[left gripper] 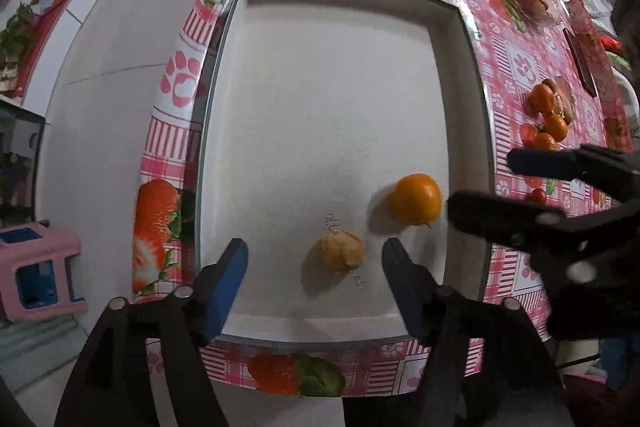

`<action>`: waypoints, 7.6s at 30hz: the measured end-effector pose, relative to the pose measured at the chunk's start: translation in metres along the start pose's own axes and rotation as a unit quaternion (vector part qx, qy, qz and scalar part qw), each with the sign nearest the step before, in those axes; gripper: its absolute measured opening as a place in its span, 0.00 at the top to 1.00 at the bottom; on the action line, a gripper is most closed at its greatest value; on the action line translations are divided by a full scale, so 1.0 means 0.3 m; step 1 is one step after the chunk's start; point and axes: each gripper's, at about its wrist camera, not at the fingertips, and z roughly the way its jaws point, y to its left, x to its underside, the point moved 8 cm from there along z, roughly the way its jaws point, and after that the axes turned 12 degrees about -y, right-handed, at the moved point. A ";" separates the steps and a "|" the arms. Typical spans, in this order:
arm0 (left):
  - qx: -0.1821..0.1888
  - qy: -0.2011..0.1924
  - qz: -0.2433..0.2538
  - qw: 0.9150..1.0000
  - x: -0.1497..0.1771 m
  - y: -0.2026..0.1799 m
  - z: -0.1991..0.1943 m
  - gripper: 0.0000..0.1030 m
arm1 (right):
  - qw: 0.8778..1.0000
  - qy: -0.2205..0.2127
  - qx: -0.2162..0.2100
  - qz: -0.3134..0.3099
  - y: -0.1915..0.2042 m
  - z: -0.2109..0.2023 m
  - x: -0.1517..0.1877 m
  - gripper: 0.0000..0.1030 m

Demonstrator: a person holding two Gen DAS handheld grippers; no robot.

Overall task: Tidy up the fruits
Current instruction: 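Release the husk into the tray with the left tool while the right tool drops its mandarin, then grasp a large mandarin from the fruit row with the left tool, then carry the mandarin with the left tool while the right tool grasps another mandarin, then lower both mandarins into the white tray and open both tools, then move both tools from the tray toward the fruit row on the cloth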

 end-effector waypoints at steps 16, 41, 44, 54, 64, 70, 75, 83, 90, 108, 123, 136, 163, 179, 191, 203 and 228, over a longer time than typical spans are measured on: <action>0.060 -0.021 0.151 0.986 -0.089 -0.329 -0.098 0.25 | 0.974 -0.021 0.136 0.180 -0.540 -0.369 0.369 0.00; 0.052 0.039 0.142 0.988 -0.225 -0.821 0.262 0.35 | 0.941 0.050 0.159 0.296 -0.838 -0.432 0.770 0.00; 0.058 0.043 0.124 0.990 -0.226 -0.834 0.281 0.36 | 0.944 0.054 0.153 0.288 -0.882 -0.440 0.753 0.00; 0.032 0.056 0.112 0.992 -0.214 -0.867 0.342 0.52 | 0.953 0.056 0.138 0.265 -1.007 -0.430 0.672 0.00; 0.029 0.037 0.106 0.993 -0.256 -0.861 0.331 0.60 | 0.956 0.055 0.140 0.254 -1.097 -0.360 0.568 0.00; 0.036 0.026 0.111 0.993 -0.230 -0.840 0.240 0.60 | 0.958 0.038 0.135 0.249 -1.122 -0.341 0.450 0.00; 0.038 0.030 0.103 0.993 -0.191 -0.809 0.203 0.60 | 0.965 0.018 0.123 0.232 -1.132 -0.321 0.287 0.00; 0.040 0.035 0.081 0.995 -0.133 -0.758 0.170 0.60 | 0.977 0.001 0.101 0.190 -1.065 -0.247 0.061 0.00; 0.044 0.026 0.078 0.996 -0.097 -0.699 0.123 0.60 | 0.977 -0.012 0.104 0.186 -1.083 -0.223 -0.082 0.00; 0.049 0.029 0.073 0.996 -0.057 -0.675 0.072 0.60 | 0.982 -0.020 0.092 0.163 -0.994 -0.101 -0.212 0.58; 0.025 0.004 0.033 0.999 -0.139 -0.620 -0.037 0.60 | 0.984 -0.028 0.065 0.165 -0.971 -0.284 0.009 0.58; 0.017 -0.022 0.020 0.999 -0.154 -0.356 -0.143 0.60 | 0.987 -0.057 0.058 0.135 -0.811 -0.426 0.045 0.58; 0.014 -0.008 0.043 0.999 -0.115 -0.073 -0.025 0.60 | 0.992 -0.048 0.061 0.099 -0.264 -0.231 -0.086 0.58; 0.021 0.003 0.035 0.999 -0.125 -0.062 0.014 0.60 | 0.996 -0.015 0.058 0.066 -0.233 -0.154 -0.118 0.58; 0.008 0.029 0.037 0.999 -0.121 -0.043 0.098 0.60 | 0.997 0.010 0.059 0.056 -0.230 -0.067 -0.131 0.58; -0.002 0.047 0.041 0.998 -0.091 -0.065 0.161 0.60 | 0.997 0.036 0.056 0.047 -0.213 0.027 -0.120 0.58; -0.034 0.009 0.086 0.996 -0.149 -0.160 0.076 0.23 | 0.997 0.003 0.047 0.055 -0.257 -0.081 -0.109 0.00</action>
